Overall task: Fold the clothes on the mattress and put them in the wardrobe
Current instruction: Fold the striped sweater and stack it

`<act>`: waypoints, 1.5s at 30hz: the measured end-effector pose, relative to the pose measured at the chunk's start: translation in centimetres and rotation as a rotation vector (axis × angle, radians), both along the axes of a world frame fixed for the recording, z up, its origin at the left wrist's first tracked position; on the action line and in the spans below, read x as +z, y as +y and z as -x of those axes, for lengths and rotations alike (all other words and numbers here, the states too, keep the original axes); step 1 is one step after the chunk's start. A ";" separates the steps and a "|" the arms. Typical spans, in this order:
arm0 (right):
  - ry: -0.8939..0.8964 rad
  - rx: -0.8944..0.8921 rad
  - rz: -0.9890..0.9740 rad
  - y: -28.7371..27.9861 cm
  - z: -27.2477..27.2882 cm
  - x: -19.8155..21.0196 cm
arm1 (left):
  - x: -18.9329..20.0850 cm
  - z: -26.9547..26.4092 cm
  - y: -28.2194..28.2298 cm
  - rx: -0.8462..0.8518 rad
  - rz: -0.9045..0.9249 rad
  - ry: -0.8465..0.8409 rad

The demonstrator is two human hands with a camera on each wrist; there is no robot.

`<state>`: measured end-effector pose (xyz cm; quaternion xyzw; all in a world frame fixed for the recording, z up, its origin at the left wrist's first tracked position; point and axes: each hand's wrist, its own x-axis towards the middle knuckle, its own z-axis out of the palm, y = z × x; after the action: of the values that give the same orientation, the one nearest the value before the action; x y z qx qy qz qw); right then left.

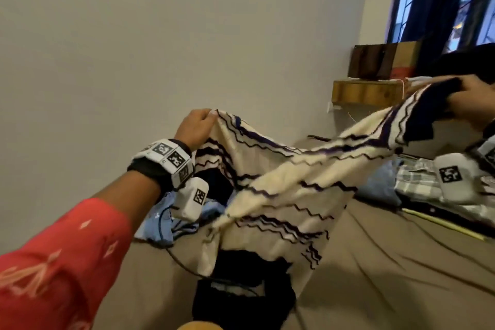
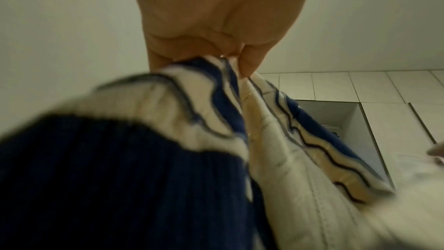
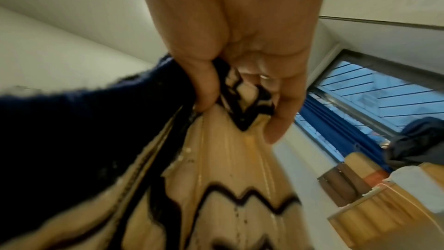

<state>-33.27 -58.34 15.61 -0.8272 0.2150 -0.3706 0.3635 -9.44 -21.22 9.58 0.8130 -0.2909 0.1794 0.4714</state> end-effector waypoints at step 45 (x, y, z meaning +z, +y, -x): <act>-0.090 0.538 -0.460 18.9 -7.1 -1.1 | 13.6 8.2 0.1 -0.260 -0.375 -0.118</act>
<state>-26.20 -39.46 14.46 -0.7337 0.0511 -0.2394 0.6339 -17.62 -21.12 23.22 0.8301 -0.4487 0.1072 0.3132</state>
